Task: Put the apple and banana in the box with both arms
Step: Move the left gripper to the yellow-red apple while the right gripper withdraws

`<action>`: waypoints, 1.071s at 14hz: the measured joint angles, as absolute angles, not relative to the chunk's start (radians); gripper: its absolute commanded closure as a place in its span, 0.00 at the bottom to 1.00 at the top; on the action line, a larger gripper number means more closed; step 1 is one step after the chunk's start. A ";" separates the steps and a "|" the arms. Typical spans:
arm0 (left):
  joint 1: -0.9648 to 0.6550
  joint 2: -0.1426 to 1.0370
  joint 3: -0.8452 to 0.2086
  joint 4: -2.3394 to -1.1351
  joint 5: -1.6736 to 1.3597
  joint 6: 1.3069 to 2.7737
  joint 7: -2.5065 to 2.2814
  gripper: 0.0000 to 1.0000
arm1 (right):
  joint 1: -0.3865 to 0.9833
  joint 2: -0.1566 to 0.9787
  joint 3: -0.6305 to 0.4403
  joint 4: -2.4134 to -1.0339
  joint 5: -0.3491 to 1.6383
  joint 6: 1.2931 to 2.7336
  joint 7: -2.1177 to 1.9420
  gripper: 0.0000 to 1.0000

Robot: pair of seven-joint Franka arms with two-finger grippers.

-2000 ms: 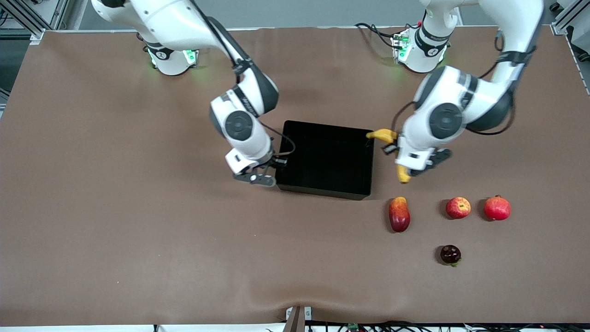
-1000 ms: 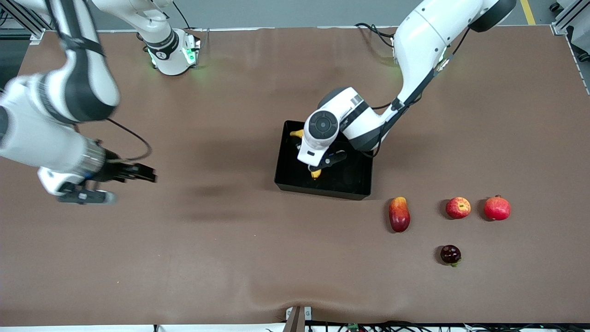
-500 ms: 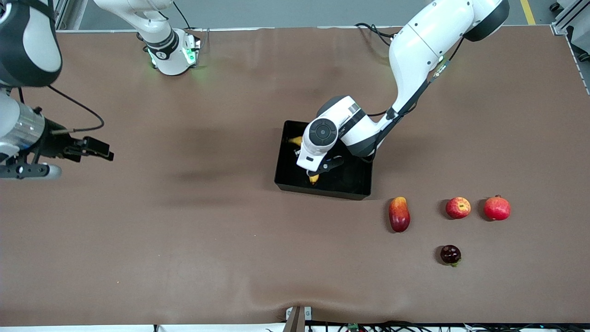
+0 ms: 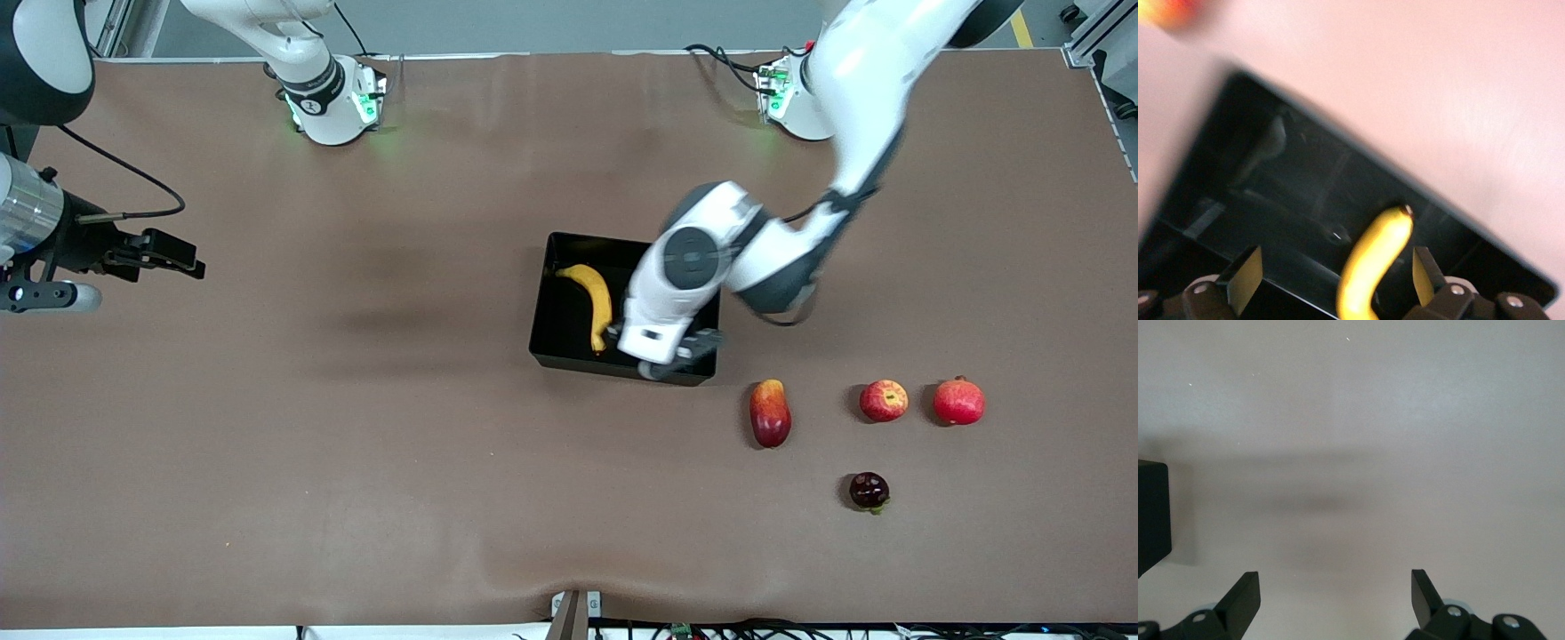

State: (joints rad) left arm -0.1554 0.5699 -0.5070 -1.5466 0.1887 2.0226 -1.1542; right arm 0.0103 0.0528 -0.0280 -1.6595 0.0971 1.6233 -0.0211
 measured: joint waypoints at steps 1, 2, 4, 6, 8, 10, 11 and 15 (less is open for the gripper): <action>-0.110 0.526 -0.507 -1.547 0.189 1.987 -1.124 0.00 | 0.010 0.049 -0.028 -1.658 0.084 1.622 -0.033 0.00; -0.068 0.493 -0.506 -1.548 0.189 1.947 -1.090 0.00 | 0.010 0.040 -0.028 -1.657 0.066 1.618 -0.047 0.00; 0.010 0.453 -0.505 -1.553 0.189 1.872 -1.009 0.00 | 0.009 0.012 -0.029 -1.657 0.047 1.591 -0.056 0.00; 0.078 0.446 -0.504 -1.560 0.189 1.834 -0.938 0.00 | 0.004 -0.010 -0.034 -1.657 0.040 1.583 -0.056 0.00; 0.133 0.446 -0.502 -1.575 0.189 1.825 -0.891 0.00 | -0.019 -0.018 -0.039 -1.657 0.039 1.582 -0.057 0.00; 0.180 0.447 -0.500 -1.592 0.189 1.824 -0.853 0.00 | -0.041 -0.020 -0.044 -1.656 0.039 1.586 -0.066 0.00; 0.202 0.447 -0.499 -1.598 0.190 1.824 -0.835 0.00 | -0.045 -0.020 -0.045 -1.652 0.040 1.587 -0.067 0.00; 0.280 0.466 -0.498 -1.610 0.190 1.827 -0.798 0.00 | -0.044 -0.020 -0.039 -1.622 0.041 1.589 -0.067 0.00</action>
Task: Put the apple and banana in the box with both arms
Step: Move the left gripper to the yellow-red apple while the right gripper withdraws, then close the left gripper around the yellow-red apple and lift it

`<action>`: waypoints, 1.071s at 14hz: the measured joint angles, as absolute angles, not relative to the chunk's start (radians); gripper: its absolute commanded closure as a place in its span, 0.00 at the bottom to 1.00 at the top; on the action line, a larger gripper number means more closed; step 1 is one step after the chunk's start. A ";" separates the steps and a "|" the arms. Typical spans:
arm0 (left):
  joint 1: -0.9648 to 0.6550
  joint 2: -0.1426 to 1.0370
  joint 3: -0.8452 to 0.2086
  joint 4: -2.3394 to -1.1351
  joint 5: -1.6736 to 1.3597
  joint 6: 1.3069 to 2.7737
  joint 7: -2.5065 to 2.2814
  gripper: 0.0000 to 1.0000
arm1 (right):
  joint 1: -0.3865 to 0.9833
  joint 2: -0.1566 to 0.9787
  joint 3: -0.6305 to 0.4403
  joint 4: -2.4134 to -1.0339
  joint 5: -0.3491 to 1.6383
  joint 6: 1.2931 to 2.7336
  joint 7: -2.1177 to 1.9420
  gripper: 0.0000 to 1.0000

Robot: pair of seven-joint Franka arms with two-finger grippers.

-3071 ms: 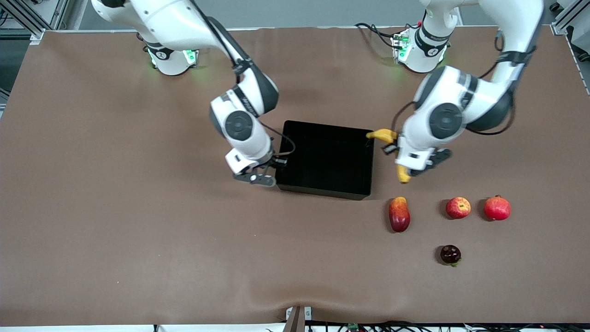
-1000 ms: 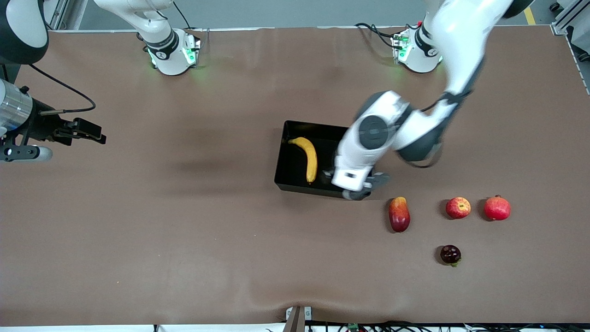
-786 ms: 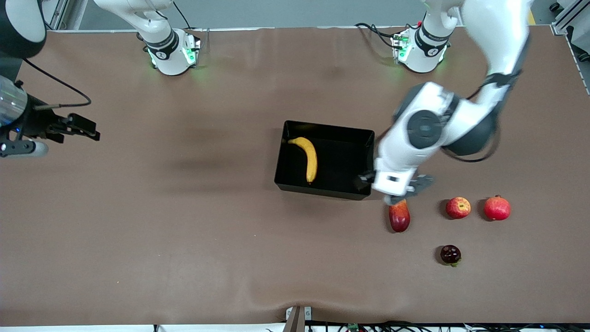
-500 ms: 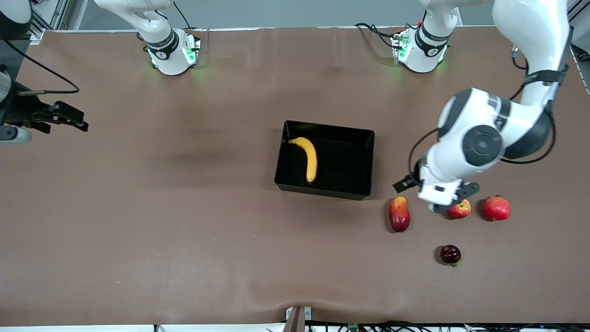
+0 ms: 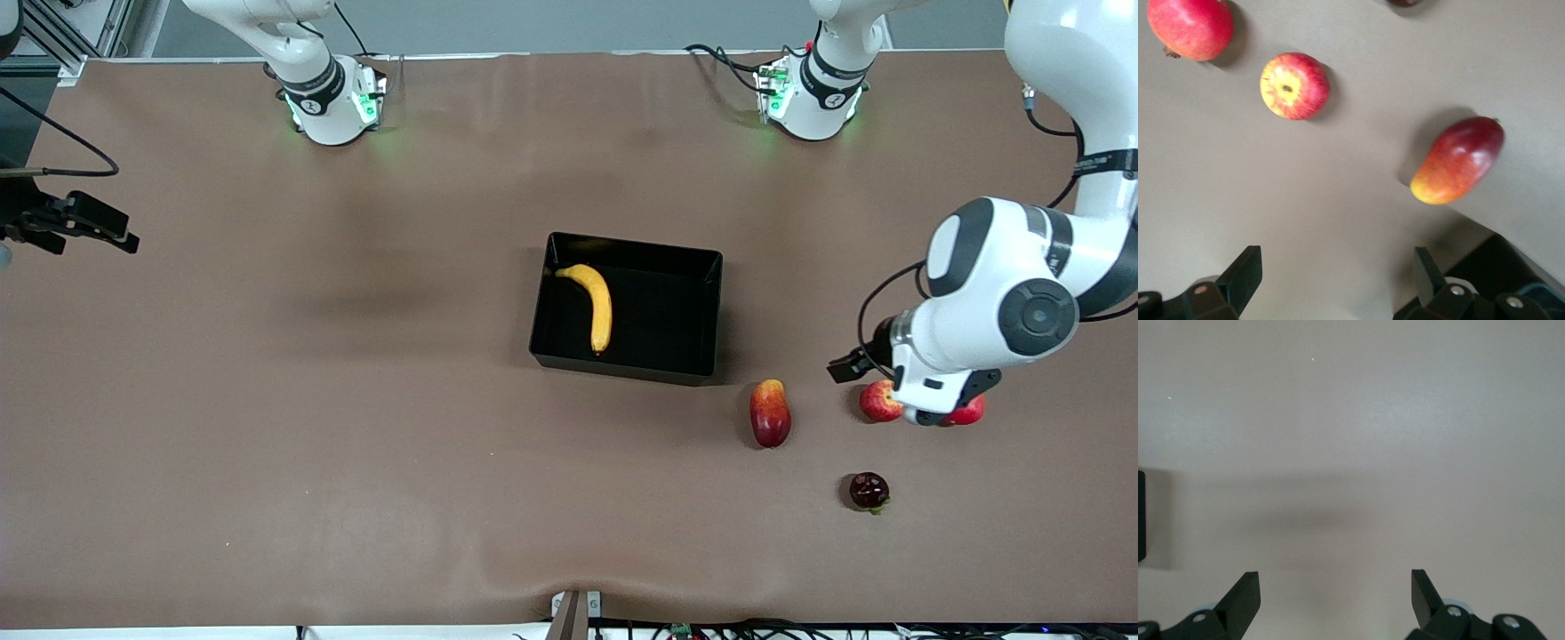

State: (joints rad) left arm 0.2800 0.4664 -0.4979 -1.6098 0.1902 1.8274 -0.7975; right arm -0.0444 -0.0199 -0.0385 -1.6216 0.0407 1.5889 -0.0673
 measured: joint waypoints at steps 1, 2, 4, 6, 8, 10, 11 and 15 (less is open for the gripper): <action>0.290 0.476 -0.498 -1.610 0.193 1.834 -0.797 0.00 | -0.044 -0.020 -0.037 -1.608 0.041 1.591 -0.067 0.00; 0.297 0.488 -0.498 -1.611 0.196 1.847 -0.797 0.00 | -0.045 -0.020 -0.037 -1.594 0.041 1.593 -0.067 0.00; 0.305 0.518 -0.496 -1.612 0.208 1.887 -0.797 0.00 | -0.045 -0.020 -0.039 -1.574 0.041 1.593 -0.067 0.00; 0.309 0.559 -0.488 -1.613 0.257 1.937 -0.797 0.00 | -0.045 -0.018 -0.038 -1.569 0.041 1.593 -0.067 0.00; 0.315 0.604 -0.486 -1.613 0.292 1.975 -0.798 0.00 | -0.043 -0.014 -0.034 -1.569 0.042 1.593 -0.067 0.00; 0.326 0.638 -0.483 -1.613 0.334 1.992 -0.798 0.00 | -0.033 -0.006 -0.029 -1.569 0.042 1.593 -0.067 0.00; 0.334 0.649 -0.482 -1.613 0.369 1.995 -0.798 0.00 | -0.028 -0.003 -0.028 -1.569 0.042 1.593 -0.067 0.00; 0.374 0.688 -0.481 -1.613 0.447 2.038 -0.774 0.00 | -0.023 0.001 -0.026 -1.568 0.042 1.596 -0.067 0.00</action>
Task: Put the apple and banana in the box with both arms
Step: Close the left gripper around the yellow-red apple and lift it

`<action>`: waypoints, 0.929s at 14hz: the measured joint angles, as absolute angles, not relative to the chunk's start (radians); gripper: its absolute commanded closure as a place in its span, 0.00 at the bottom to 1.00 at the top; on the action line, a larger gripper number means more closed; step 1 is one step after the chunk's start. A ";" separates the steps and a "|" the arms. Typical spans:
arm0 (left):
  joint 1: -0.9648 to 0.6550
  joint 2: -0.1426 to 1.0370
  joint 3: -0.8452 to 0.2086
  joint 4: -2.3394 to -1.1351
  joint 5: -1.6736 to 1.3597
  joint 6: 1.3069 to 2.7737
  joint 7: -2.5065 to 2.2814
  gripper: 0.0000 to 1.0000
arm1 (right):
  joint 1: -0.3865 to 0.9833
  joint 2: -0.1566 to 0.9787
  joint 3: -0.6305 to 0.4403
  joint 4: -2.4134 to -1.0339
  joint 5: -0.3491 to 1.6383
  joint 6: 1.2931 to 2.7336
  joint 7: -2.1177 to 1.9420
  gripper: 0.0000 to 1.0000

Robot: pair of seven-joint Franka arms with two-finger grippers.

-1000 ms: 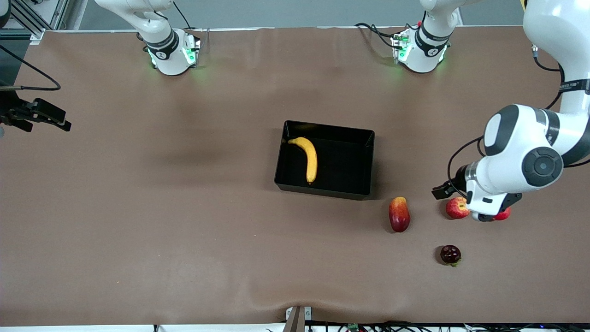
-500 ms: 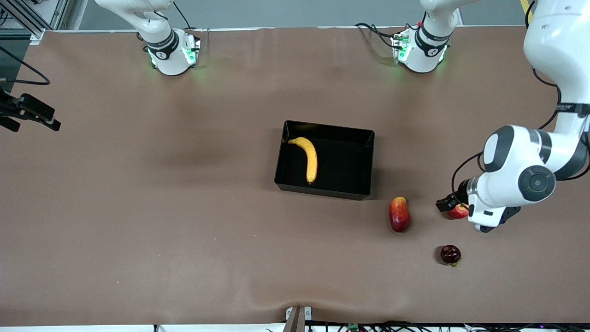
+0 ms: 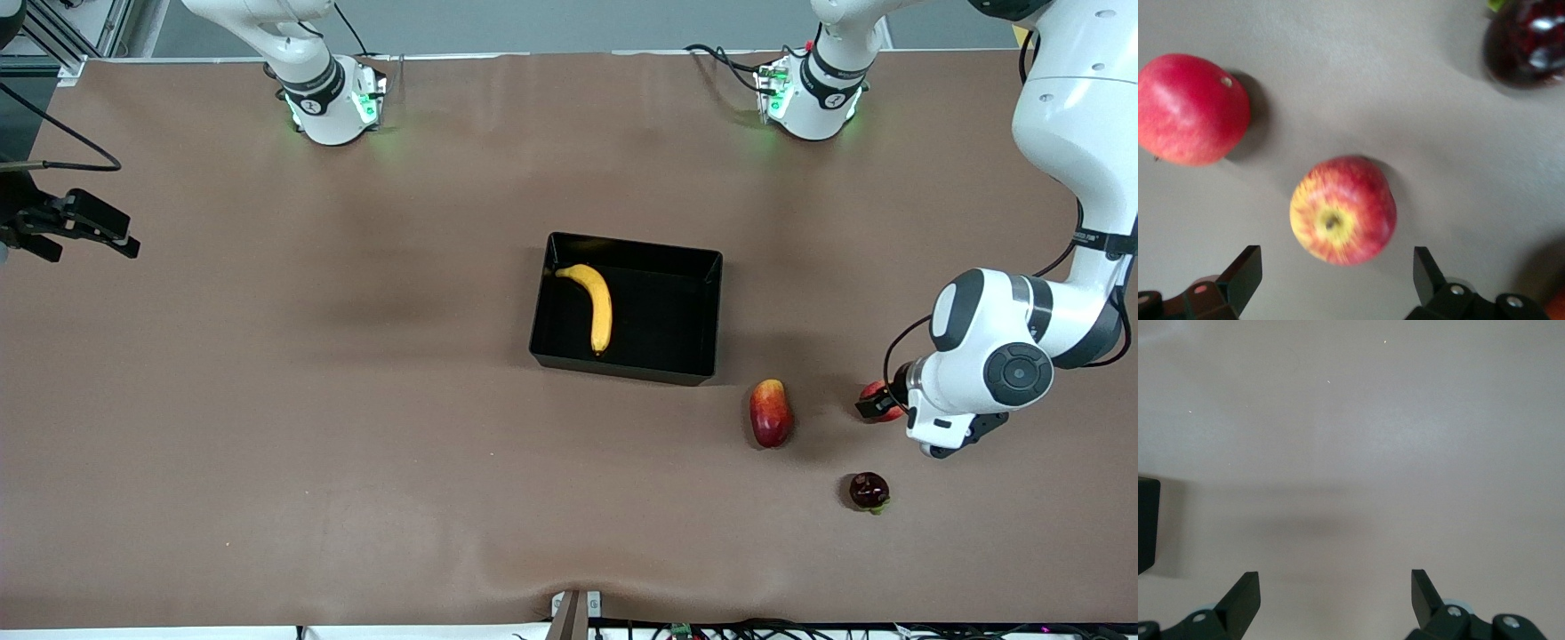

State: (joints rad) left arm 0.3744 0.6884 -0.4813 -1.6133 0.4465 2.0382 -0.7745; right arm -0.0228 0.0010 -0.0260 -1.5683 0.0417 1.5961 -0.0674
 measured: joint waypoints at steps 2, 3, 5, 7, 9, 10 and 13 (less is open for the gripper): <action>0.392 0.703 -0.482 -1.613 0.448 2.057 -0.741 0.00 | -0.023 0.001 -0.027 -1.568 0.042 1.596 -0.067 0.00; 0.393 0.708 -0.482 -1.613 0.448 2.068 -0.733 0.00 | -0.023 0.001 -0.027 -1.567 0.042 1.596 -0.067 0.00; 0.390 0.720 -0.485 -1.614 0.448 2.095 -0.732 0.00 | -0.023 0.001 -0.028 -1.567 0.042 1.596 -0.067 0.00; 0.391 0.733 -0.485 -1.614 0.448 2.113 -0.731 0.00 | -0.023 0.001 -0.030 -1.567 0.040 1.595 -0.067 0.00; 0.395 0.750 -0.483 -1.614 0.448 2.132 -0.729 0.53 | -0.024 0.001 -0.033 -1.565 0.039 1.595 -0.067 0.00; 0.397 0.756 -0.482 -1.614 0.448 2.135 -0.728 0.87 | -0.025 0.001 -0.034 -1.564 0.039 1.594 -0.067 0.00; 0.399 0.757 -0.483 -1.613 0.448 2.134 -0.728 1.00 | -0.026 0.001 -0.037 -1.563 0.039 1.587 -0.067 0.00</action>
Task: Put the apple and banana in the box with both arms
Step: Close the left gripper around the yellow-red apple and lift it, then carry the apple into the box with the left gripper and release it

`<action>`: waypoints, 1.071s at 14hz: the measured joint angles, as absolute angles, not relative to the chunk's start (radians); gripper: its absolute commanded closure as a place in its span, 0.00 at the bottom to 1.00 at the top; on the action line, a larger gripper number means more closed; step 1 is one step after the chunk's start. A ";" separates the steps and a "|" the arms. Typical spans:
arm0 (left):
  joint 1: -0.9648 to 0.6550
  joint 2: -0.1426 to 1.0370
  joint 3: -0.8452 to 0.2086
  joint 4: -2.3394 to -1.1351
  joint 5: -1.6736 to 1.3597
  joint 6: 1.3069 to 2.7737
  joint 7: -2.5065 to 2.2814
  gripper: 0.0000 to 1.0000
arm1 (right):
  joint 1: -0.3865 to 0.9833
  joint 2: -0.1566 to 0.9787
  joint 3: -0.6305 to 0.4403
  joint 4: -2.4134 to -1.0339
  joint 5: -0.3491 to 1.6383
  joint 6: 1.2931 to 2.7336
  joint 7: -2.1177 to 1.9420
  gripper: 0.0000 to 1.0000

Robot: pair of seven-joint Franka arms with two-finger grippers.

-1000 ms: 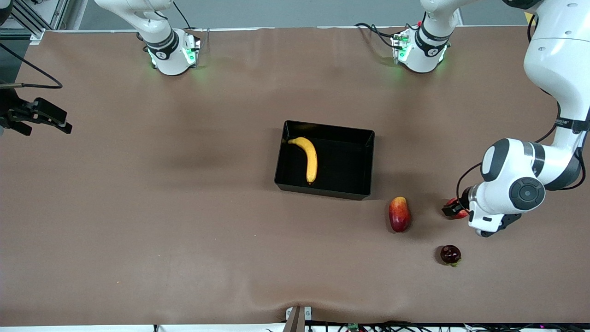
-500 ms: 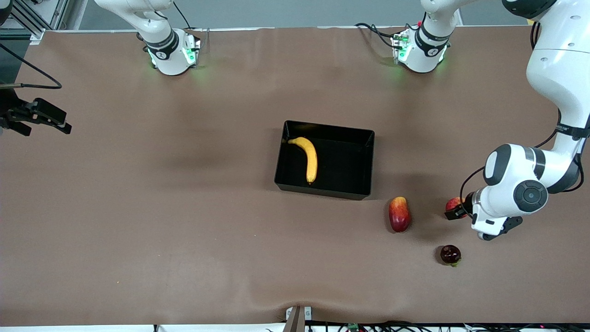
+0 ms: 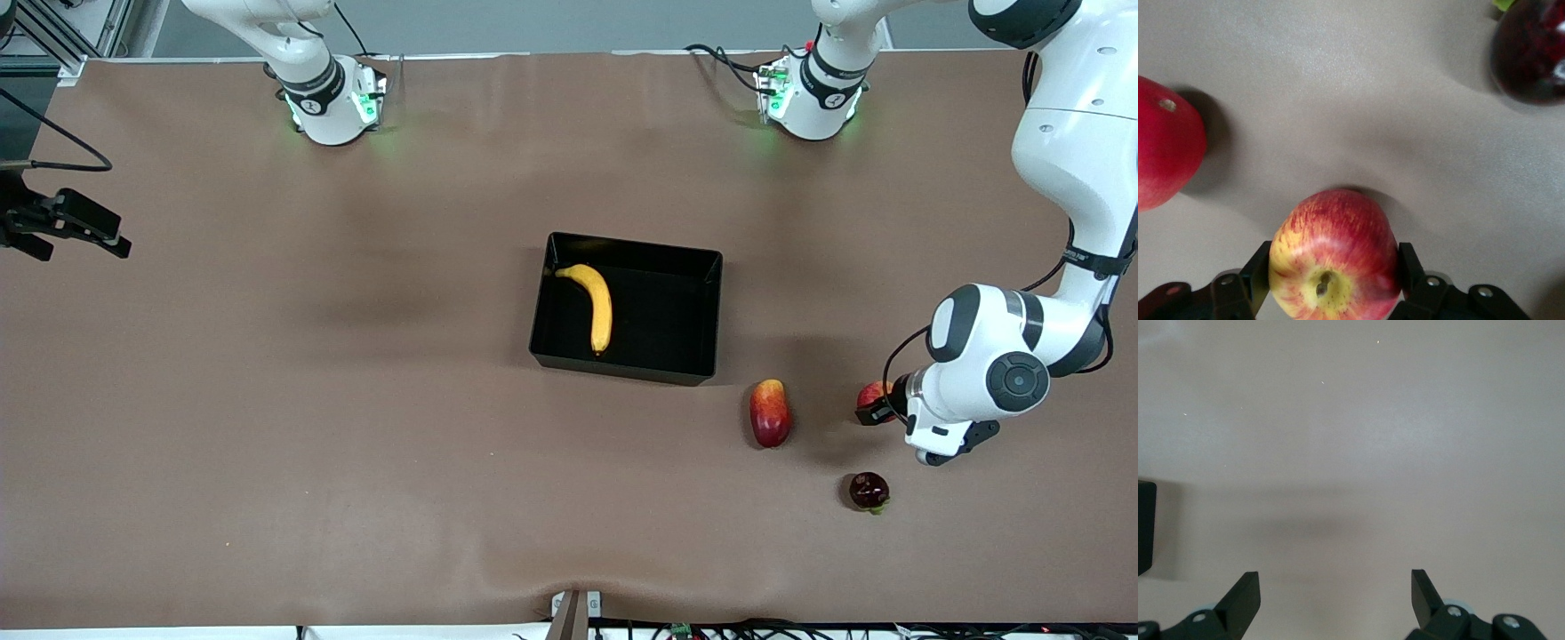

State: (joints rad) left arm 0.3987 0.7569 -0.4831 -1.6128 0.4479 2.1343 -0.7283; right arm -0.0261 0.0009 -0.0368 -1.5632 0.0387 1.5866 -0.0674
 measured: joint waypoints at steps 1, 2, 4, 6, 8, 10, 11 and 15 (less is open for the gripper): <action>0.399 0.756 -0.485 -1.613 0.448 2.124 -0.728 1.00 | -0.026 0.001 -0.036 -1.563 0.039 1.576 -0.067 0.00; 0.399 0.755 -0.490 -1.612 0.448 2.094 -0.728 1.00 | -0.026 0.001 -0.036 -1.563 0.039 1.572 -0.067 0.00; 0.401 0.738 -0.523 -1.612 0.440 2.021 -0.735 1.00 | -0.024 0.001 -0.034 -1.560 0.039 1.575 -0.067 0.00; 0.401 0.693 -0.579 -1.613 0.386 1.940 -0.763 1.00 | -0.024 0.001 -0.033 -1.554 0.039 1.575 -0.067 0.00; 0.398 0.644 -0.666 -1.616 0.329 1.873 -0.848 1.00 | -0.025 0.001 -0.034 -1.553 0.039 1.575 -0.067 0.00; 0.380 0.621 -0.758 -1.627 0.304 1.857 -0.996 1.00 | -0.027 0.001 -0.037 -1.553 0.039 1.573 -0.067 0.00; 0.353 0.620 -0.787 -1.632 0.303 1.857 -1.066 1.00 | -0.029 0.001 -0.037 -1.553 0.039 1.572 -0.067 0.00; 0.174 0.632 -0.796 -1.634 0.301 1.901 -1.305 1.00 | -0.029 0.001 -0.038 -1.553 0.039 1.572 -0.067 0.00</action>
State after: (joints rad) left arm 0.1737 0.6317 -0.7956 -1.6339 0.3005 1.9015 -1.3050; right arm -0.0293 0.0010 -0.0377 -1.5532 0.0388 1.5723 -0.0672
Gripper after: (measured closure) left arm 0.220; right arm 0.000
